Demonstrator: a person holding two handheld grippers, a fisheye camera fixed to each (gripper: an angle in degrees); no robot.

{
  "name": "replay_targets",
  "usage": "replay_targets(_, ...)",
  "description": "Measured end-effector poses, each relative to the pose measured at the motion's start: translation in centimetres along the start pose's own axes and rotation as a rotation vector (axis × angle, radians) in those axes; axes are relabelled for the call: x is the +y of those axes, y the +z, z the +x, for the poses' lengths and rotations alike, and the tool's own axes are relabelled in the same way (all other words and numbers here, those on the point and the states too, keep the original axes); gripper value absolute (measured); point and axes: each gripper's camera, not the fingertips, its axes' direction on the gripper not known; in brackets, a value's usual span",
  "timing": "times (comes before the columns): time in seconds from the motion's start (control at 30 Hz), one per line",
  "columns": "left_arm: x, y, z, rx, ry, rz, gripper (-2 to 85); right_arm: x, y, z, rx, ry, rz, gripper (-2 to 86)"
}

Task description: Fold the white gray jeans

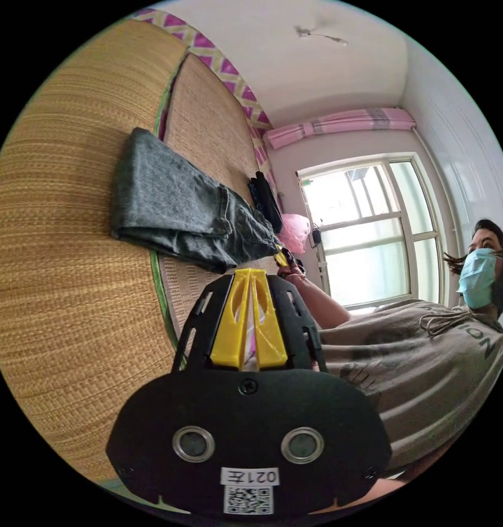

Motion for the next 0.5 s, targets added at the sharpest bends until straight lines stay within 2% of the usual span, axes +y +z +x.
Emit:
replay_targets(0.03, 0.4, -1.6, -0.4, -0.011, -0.014, 0.016, -0.9, 0.2, 0.0, -2.0, 0.021, -0.047, -0.004, 5.7)
replay_targets(0.13, 1.3, -5.0, -1.4, -0.036, -0.034, 0.050, -0.9, 2.9, 1.0, -14.2, 0.131, -0.371, -0.043, 5.6)
replay_targets(0.2, 1.8, -6.6, -2.3, -0.028, -0.040, 0.063, -0.9, 7.8, 3.9, -24.8, 0.223, -0.681, -0.083, 5.6)
replay_targets(0.3, 2.7, -8.7, -4.2, -0.003, -0.071, 0.067, -0.9, 17.0, 9.9, -35.4, 0.318, -1.036, -0.157, 5.7)
replay_targets(0.4, 3.8, -10.9, -5.6, 0.028, -0.099, 0.082, -0.9, 27.9, 18.2, -41.3, 0.450, -1.354, -0.258, 5.8)
replay_targets(0.5, 4.8, -13.1, -6.3, 0.007, -0.108, 0.078, -0.9, 37.8, 27.1, -42.0, 0.556, -1.583, -0.396, 6.2)
